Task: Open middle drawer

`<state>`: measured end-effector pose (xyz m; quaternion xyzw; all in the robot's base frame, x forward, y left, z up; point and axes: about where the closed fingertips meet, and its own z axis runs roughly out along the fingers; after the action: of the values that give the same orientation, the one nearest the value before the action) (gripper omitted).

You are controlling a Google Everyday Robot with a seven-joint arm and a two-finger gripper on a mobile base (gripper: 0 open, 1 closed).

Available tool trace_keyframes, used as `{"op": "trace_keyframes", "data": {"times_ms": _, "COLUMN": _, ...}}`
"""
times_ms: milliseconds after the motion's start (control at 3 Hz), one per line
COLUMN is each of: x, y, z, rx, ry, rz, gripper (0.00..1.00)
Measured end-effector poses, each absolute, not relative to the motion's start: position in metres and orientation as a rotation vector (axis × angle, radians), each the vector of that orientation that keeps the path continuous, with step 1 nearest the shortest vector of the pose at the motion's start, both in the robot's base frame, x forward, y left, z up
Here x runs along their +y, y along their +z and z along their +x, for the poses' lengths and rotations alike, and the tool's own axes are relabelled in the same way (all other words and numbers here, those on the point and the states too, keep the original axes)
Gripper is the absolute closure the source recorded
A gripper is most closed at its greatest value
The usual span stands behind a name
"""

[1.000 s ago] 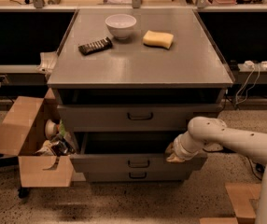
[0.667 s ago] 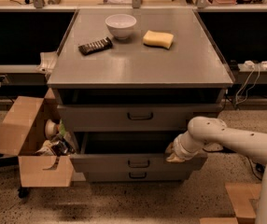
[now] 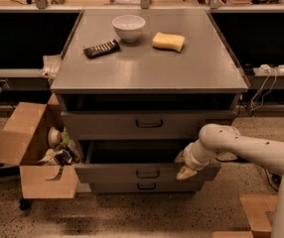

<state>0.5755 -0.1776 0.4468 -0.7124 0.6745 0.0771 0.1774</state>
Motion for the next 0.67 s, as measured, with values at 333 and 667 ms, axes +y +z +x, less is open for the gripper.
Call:
{"op": "trace_keyframes", "data": {"times_ms": 333, "x": -0.1776, "y": 0.4468, "z": 0.5754, "rx": 1.909, "ry": 0.218, "rz": -2.016, "gripper": 0.00}}
{"op": "trace_keyframes", "data": {"times_ms": 667, "x": -0.1775, "y": 0.4465, "z": 0.5753, "rx": 1.909, "ry": 0.219, "rz": -2.016, "gripper": 0.00}}
